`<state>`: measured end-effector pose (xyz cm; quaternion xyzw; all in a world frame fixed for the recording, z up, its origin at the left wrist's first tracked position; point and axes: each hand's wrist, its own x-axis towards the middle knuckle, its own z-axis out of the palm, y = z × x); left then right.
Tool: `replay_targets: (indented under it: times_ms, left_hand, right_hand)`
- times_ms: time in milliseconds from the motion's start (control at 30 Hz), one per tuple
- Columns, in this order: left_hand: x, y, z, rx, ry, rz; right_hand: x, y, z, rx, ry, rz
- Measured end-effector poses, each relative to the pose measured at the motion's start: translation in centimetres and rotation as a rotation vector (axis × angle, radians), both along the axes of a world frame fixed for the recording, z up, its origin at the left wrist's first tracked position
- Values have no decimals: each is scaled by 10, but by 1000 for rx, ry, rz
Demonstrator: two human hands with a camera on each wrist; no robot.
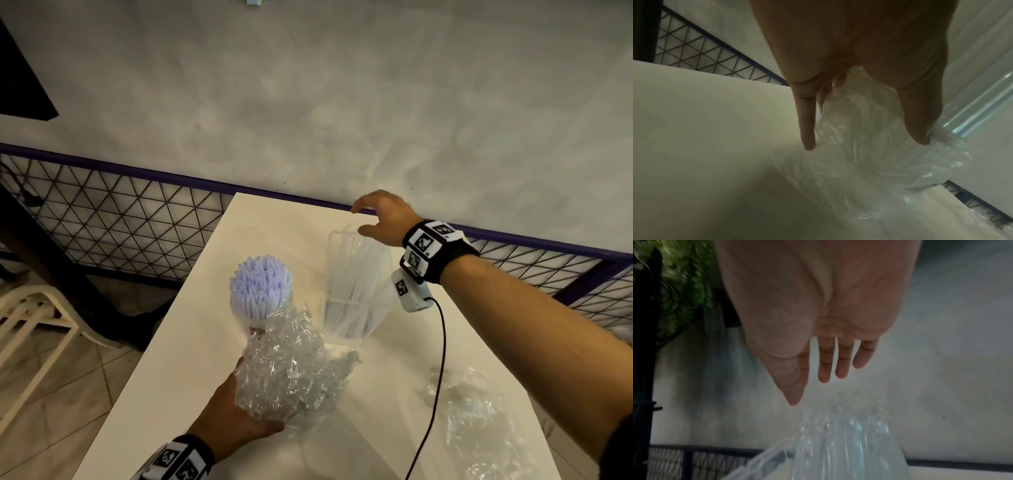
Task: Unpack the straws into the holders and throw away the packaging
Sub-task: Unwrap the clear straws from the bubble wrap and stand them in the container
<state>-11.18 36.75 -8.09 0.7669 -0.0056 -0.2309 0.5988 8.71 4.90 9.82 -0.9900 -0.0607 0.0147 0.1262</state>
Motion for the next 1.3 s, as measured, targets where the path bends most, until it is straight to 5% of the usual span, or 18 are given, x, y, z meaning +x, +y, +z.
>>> replay_targets:
  times_ms: [67, 233, 400, 633, 767, 1067, 1300]
  left_hand:
    - [-1, -1, 2, -6, 0, 2]
    - [0, -1, 2, -22, -38, -12]
    - [0, -1, 0, -23, -47, -22]
    - [-1, 0, 0, -24, -22, -14]
    - [-1, 0, -1, 7, -13, -11]
    - [-2, 2, -5, 84, 19, 38]
    - [2, -1, -3, 124, -3, 9]
  right_hand:
    - [-16, -4, 14, 37, -2, 0]
    - [-57, -6, 19, -242, 424, 1]
    - [-57, 1, 13, -244, 426, 16]
    - [-27, 25, 28, 108, 51, 67]
    - [-36, 35, 32, 114, -52, 96]
    - [-147, 37, -3, 229, 498, 389]
    - [-193, 55, -70, 596, 329, 233]
